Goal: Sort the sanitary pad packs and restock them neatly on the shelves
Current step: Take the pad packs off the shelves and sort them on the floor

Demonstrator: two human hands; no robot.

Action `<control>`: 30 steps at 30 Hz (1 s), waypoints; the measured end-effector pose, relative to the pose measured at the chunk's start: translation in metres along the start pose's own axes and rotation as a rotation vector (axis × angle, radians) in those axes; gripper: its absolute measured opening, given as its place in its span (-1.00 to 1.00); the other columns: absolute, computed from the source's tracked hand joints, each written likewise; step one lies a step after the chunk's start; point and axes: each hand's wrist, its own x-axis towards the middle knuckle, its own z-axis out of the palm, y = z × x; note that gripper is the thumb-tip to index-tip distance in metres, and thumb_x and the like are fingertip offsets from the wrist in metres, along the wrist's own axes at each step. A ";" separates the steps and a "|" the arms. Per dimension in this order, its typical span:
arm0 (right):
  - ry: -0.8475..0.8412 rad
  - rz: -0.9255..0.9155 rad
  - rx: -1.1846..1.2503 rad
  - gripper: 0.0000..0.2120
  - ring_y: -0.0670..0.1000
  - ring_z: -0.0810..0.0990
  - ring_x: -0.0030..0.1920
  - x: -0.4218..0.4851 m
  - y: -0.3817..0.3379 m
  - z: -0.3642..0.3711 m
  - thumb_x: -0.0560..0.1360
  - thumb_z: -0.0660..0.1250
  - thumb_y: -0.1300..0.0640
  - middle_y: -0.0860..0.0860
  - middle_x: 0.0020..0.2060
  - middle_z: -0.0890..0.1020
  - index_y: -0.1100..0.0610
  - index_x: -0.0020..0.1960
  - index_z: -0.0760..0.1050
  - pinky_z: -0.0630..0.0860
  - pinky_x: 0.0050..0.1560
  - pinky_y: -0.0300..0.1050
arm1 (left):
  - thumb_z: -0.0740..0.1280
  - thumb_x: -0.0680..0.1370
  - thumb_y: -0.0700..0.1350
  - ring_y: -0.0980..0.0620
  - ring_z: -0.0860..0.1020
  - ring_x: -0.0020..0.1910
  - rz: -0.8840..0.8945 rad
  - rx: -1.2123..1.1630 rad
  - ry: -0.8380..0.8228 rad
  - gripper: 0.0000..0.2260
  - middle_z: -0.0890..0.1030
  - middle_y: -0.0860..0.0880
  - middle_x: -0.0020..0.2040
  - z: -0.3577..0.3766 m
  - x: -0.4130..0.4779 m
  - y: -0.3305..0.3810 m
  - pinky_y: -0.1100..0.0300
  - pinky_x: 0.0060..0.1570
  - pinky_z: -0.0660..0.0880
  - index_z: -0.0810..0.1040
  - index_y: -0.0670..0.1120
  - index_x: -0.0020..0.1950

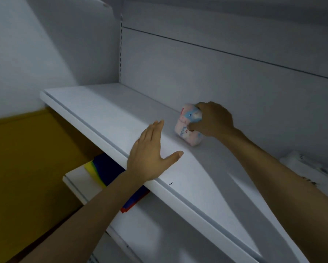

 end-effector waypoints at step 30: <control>-0.805 0.376 1.126 -0.68 -0.05 0.69 -0.14 -0.350 -0.366 0.155 0.50 0.32 -0.17 -0.03 -0.09 0.70 0.04 0.09 0.55 0.60 -0.18 -0.21 | 0.26 0.58 0.13 -0.08 0.67 -0.04 -0.894 -0.807 0.051 -0.76 0.69 -0.06 -0.04 -0.186 -0.360 -0.226 -0.12 0.00 0.60 0.63 0.03 0.02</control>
